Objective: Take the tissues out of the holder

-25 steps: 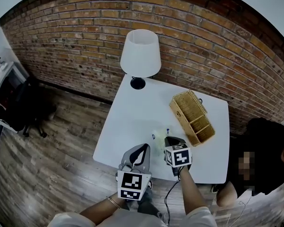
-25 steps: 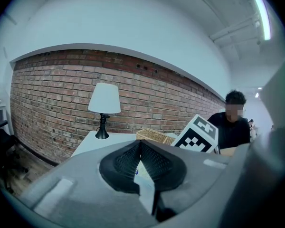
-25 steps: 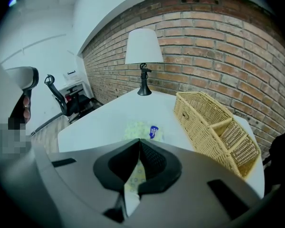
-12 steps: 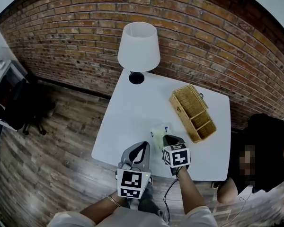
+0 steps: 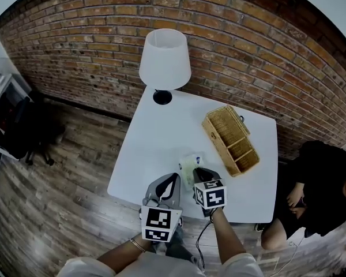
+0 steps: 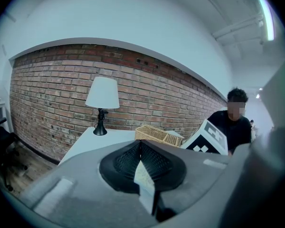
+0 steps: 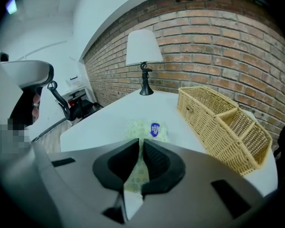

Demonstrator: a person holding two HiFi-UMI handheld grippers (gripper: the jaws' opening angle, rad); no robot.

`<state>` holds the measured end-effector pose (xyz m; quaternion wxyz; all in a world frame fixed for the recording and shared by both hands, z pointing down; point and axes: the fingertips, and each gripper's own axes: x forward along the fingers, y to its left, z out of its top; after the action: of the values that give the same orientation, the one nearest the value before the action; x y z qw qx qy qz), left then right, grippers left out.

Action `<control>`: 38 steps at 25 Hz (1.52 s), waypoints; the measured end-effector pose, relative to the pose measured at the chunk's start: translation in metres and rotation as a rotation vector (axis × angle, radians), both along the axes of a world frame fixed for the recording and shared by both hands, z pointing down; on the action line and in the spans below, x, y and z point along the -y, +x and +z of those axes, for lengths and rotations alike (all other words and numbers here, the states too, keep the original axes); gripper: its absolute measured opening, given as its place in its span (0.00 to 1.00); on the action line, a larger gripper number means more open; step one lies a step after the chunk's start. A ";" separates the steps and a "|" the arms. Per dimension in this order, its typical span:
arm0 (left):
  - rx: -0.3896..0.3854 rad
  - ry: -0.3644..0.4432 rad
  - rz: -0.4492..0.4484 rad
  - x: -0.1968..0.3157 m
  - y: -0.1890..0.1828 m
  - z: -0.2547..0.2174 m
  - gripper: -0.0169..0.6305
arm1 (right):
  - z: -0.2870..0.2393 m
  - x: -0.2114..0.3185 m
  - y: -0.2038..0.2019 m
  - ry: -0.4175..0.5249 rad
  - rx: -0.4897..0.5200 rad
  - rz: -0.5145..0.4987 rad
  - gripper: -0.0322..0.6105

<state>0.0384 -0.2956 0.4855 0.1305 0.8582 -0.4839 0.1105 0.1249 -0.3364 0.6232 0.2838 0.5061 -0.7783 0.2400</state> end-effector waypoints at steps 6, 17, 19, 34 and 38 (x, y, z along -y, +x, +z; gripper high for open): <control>0.003 0.003 0.001 0.000 0.008 -0.003 0.04 | -0.006 -0.001 0.000 0.022 0.032 -0.012 0.15; 0.005 0.034 -0.020 -0.002 0.010 -0.015 0.04 | -0.059 -0.007 0.010 0.148 0.110 0.016 0.20; 0.002 0.044 -0.024 -0.002 0.010 -0.019 0.04 | -0.072 -0.010 0.017 0.176 0.120 0.048 0.20; -0.035 0.130 -0.052 -0.011 0.001 -0.063 0.04 | -0.157 -0.060 0.080 0.386 0.199 0.387 0.10; -0.031 0.126 -0.060 -0.009 0.000 -0.061 0.04 | -0.157 -0.069 0.090 0.393 0.191 0.426 0.07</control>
<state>0.0388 -0.2865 0.4241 0.0872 0.8515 -0.5132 0.0625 0.2146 -0.2676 0.4660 0.0491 0.6782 -0.7094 0.1854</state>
